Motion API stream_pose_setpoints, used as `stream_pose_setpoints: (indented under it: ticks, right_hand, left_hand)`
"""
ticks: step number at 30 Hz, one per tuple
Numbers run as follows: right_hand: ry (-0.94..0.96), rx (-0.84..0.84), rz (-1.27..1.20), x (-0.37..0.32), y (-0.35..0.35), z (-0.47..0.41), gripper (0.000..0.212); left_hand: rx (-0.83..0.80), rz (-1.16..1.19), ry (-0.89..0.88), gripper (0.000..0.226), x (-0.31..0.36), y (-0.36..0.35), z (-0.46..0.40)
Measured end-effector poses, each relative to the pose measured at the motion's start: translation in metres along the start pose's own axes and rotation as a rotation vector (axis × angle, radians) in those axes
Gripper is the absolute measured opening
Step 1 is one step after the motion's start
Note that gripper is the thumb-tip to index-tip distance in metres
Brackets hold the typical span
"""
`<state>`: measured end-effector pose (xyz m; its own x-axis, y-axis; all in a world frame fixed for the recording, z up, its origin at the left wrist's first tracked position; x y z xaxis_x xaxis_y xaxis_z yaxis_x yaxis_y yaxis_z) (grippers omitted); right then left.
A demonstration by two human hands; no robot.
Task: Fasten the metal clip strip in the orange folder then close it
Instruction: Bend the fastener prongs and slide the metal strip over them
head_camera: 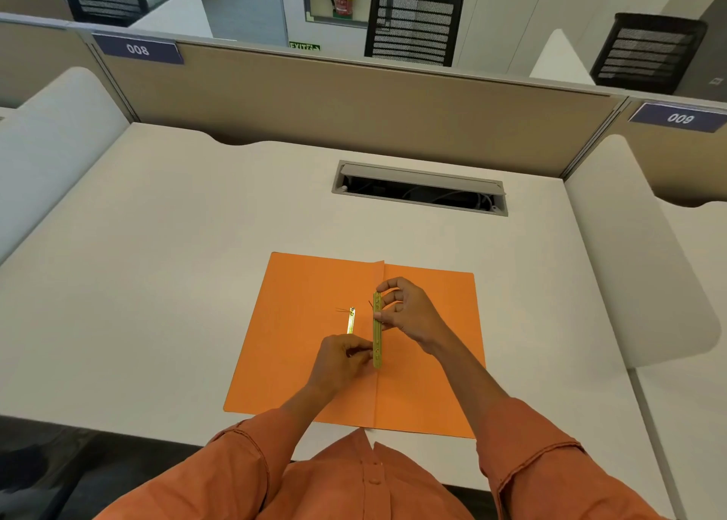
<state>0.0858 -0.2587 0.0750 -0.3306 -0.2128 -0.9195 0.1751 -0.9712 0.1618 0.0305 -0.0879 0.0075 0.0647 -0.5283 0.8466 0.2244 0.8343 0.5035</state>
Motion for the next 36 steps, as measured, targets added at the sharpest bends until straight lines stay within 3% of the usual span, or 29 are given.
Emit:
stream_pose_setpoints:
  ticks: [36]
  right_hand:
    - [0.031, 0.132, 0.048, 0.012, -0.01, 0.001, 0.042]
  left_hand:
    - [-0.004, 0.086, 0.067, 0.02, -0.005, 0.001, 0.008]
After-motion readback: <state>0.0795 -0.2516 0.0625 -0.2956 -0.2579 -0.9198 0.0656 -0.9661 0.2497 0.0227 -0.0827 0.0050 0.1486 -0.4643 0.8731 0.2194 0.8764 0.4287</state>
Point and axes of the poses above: each hand's wrist, its own z-axis away from the middle knuckle, its own y-axis out of the back of the hand, x = y × z, the point moved 4 cm from there along -z, towards the middle knuckle, and after that the axes turned 5 degrees about -z, right-handed, at the moved point
